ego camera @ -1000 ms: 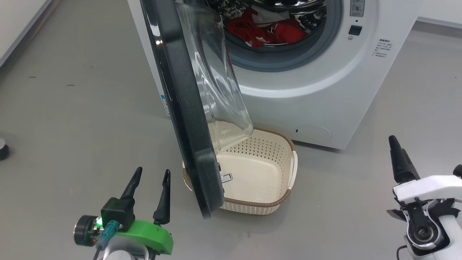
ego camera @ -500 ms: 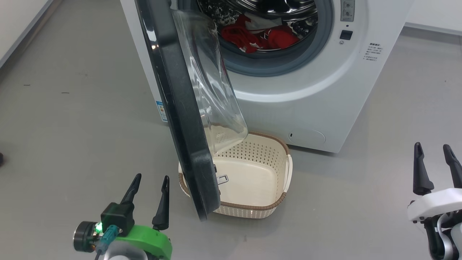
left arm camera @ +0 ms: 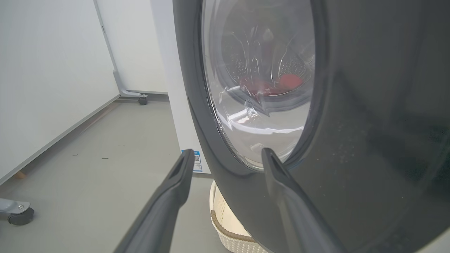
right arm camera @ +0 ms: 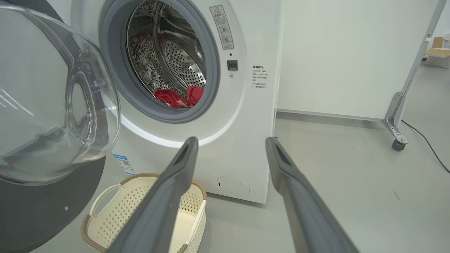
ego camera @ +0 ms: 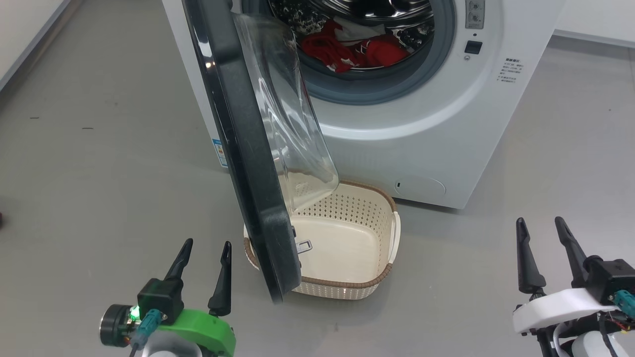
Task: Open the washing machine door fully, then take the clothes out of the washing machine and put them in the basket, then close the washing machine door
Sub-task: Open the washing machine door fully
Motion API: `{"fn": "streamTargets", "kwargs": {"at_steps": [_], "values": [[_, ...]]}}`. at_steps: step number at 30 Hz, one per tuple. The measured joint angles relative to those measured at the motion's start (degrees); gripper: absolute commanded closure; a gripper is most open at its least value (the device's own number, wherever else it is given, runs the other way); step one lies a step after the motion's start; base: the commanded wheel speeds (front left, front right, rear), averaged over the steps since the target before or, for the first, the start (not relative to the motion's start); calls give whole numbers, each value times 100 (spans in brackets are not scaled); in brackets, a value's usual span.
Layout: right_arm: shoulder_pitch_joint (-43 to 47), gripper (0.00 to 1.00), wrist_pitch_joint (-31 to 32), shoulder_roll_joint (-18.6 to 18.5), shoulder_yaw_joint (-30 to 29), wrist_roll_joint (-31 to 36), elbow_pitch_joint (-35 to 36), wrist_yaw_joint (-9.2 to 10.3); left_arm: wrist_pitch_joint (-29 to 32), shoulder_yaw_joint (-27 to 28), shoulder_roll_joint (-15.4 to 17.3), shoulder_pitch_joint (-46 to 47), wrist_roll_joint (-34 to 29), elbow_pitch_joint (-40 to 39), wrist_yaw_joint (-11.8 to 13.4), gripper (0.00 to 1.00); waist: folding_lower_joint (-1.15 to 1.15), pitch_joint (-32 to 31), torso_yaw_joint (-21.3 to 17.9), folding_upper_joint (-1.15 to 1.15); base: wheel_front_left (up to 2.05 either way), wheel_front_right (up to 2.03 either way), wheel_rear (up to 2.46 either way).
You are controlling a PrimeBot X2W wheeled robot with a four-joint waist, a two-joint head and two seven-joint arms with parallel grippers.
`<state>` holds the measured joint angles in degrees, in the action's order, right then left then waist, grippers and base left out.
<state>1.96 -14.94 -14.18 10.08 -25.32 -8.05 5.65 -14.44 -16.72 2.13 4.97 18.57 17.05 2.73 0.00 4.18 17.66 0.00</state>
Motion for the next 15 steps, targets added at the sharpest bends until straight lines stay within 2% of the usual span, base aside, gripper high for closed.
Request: {"fn": "streamTargets", "kwargs": {"at_steps": [15], "values": [[236,0,0,438,152,460,71,1,0,4,0,-1,0,63,0,0,0,-22,-1,0,0,0,0]]}}
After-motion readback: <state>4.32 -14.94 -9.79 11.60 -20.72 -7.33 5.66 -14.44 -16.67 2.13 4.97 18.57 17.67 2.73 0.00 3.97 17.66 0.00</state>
